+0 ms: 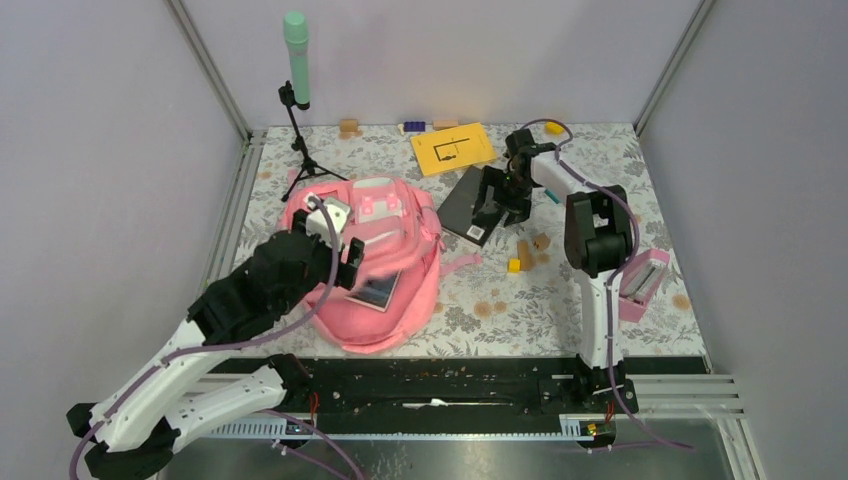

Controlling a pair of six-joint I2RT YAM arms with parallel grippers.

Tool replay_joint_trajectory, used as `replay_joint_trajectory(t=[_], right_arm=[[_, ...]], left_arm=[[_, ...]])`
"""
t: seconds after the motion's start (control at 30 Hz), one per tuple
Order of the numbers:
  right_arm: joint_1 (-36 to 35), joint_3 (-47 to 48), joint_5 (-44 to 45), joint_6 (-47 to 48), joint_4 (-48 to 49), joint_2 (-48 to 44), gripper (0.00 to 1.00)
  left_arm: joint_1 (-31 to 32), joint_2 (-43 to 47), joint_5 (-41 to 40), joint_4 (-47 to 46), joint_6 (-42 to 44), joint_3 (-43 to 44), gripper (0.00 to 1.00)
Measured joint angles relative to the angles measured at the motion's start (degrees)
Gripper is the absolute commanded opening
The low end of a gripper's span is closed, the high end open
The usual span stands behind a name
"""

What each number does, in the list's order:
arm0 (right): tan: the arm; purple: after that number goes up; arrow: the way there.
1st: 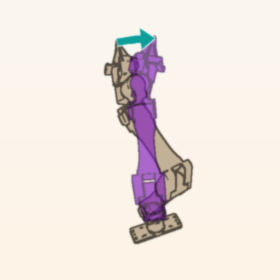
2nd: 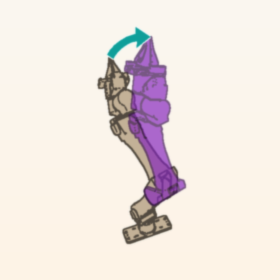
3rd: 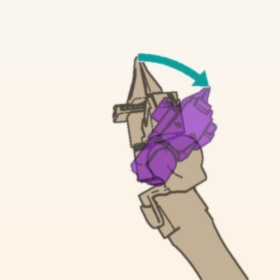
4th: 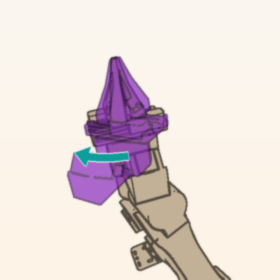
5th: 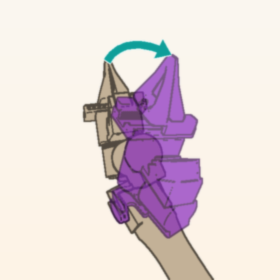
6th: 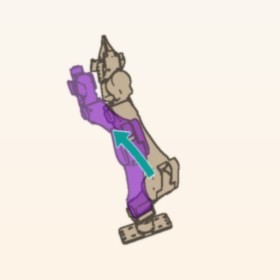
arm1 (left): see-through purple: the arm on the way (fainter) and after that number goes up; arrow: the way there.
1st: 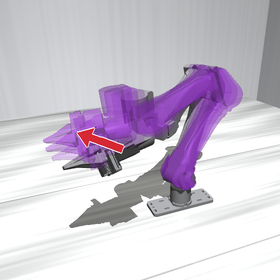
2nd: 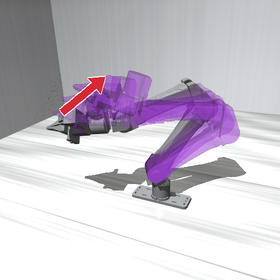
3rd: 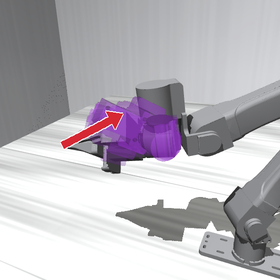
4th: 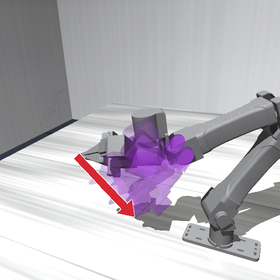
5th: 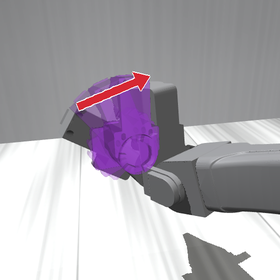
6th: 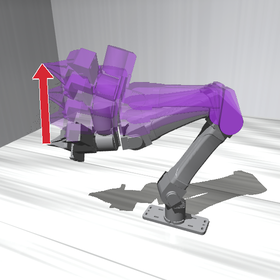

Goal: Pack the student bag
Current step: Pick up the book from the center of the board.

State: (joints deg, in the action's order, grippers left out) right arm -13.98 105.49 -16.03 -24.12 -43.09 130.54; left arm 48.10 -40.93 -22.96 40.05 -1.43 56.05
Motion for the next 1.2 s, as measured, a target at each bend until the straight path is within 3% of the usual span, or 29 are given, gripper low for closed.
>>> replay_joint_trajectory(t=[0.1,0.2,0.43,0.7,0.9,1.2], right_arm=[[1.4,-4.3,-0.2,-0.5,3.0,-2.5,1.00],[4.3,-11.1,-1.1,-2.4,8.5,-6.3,1.00],[8.3,-16.1,-2.9,-5.9,14.5,-9.0,1.00],[8.3,-19.6,-6.1,-11.2,22.5,-9.6,1.00],[8.3,-20.4,-6.7,-14.1,25.7,-9.7,1.00],[8.3,-22.1,-7.7,-16.0,28.4,-10.0,1.00]], left_arm=[[-0.3,-4.1,4.6,5.9,-2.6,9.7,0.99],[-0.3,-10.1,9.7,6.7,-5.2,18.6,0.99],[-1.7,-30.9,18.5,-0.8,-8.6,27.5,0.99],[-11.1,-62.2,29.4,-14.9,-15.7,31.6,0.99],[-14.1,-78.2,33.5,-18.4,-17.7,42.0,0.99],[-15.9,-93.5,34.8,-21.0,-17.2,60.0,0.99]])
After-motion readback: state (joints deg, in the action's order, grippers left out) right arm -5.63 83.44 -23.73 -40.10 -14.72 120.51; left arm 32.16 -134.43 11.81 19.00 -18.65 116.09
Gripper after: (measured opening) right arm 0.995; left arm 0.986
